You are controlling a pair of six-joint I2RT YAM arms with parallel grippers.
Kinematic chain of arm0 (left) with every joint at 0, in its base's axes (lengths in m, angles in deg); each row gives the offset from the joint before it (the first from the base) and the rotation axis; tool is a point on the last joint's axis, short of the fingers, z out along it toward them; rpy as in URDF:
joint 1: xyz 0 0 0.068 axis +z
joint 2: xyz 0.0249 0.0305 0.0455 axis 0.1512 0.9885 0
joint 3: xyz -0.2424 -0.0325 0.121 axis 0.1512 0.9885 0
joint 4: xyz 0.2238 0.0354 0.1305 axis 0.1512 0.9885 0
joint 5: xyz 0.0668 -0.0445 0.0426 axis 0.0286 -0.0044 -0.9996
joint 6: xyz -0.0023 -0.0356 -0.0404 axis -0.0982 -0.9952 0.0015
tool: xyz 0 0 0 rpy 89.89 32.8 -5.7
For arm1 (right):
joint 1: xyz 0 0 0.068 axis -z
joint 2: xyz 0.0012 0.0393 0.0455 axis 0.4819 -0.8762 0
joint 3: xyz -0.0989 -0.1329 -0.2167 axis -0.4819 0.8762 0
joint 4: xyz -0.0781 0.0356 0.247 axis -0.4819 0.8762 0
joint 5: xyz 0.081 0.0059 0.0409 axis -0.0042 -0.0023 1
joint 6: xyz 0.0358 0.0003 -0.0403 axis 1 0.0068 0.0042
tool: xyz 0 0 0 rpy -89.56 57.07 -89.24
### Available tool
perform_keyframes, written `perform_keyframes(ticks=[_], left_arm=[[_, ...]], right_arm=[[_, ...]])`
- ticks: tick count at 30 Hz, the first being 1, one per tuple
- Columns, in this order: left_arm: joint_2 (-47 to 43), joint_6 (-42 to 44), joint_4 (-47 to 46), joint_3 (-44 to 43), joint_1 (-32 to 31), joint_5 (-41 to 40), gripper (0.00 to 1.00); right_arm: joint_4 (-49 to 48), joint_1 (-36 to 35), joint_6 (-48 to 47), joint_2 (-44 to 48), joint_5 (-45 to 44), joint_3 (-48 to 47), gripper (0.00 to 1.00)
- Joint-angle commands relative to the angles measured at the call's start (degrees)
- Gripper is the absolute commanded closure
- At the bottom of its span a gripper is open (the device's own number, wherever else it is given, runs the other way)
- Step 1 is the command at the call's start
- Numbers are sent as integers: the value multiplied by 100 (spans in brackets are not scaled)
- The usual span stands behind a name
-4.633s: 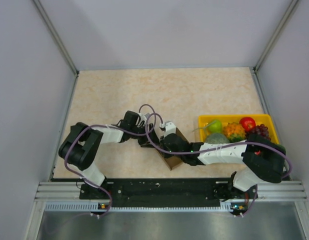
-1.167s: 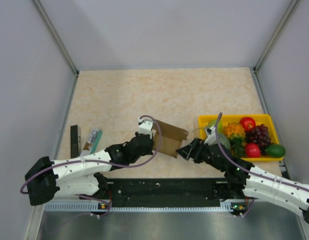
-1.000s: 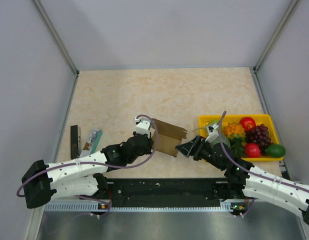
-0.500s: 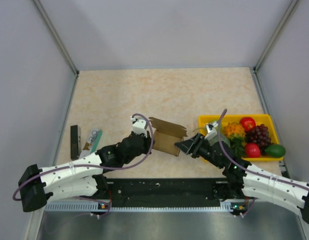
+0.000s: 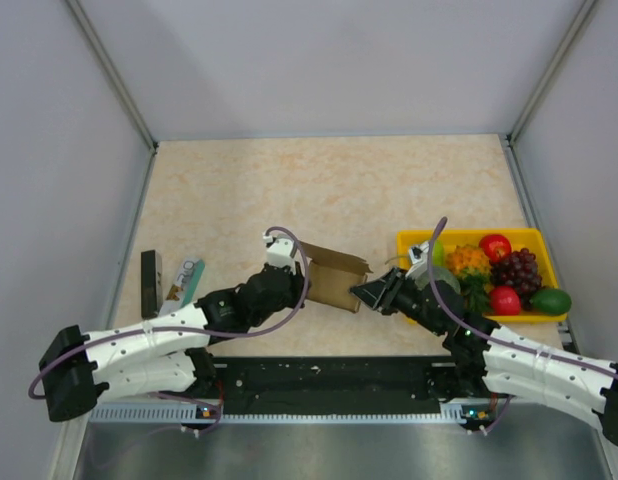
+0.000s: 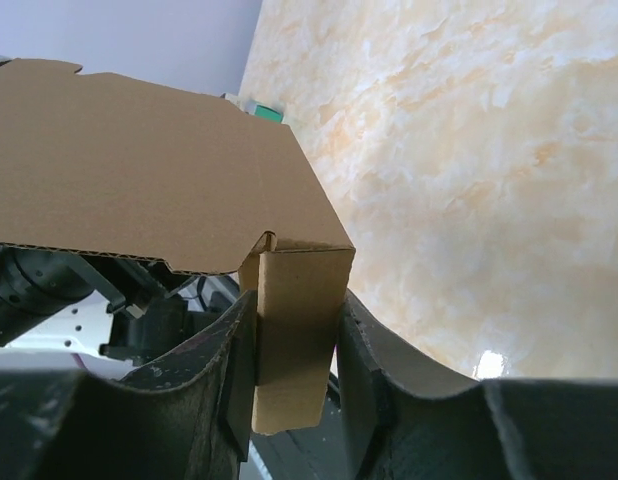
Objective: Fold the paper box
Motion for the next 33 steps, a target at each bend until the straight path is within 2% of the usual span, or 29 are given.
perform_keyframes(ticks=[1, 6, 9, 15, 20, 25, 29, 33], left_arm=[[118, -245, -176, -251, -9, 92, 83], [162, -237, -184, -304, -9, 119, 69], [145, -185, -193, -331, -9, 119, 69], [180, -114, -96, -357, 0, -127, 82], [399, 61, 44, -489, -9, -426, 100], [751, -166, 544, -778, -131, -1031, 100], [901, -474, 905, -867, -264, -1594, 100], [1006, -834, 1143, -946, -299, -1841, 100]], right_arm=[[-513, 36, -400, 50, 200, -210, 75], [-636, 36, -488, -11, 323, -193, 76], [-654, 28, -488, -11, 341, -184, 79], [-829, 28, -541, -90, 577, -158, 81], [-1145, 28, -515, -292, 815, -87, 81], [-1698, 10, -541, -591, 1035, 36, 82], [-2665, -60, -769, -968, 1272, 255, 82], [-2973, -331, -1077, -1303, 1334, 19, 82]])
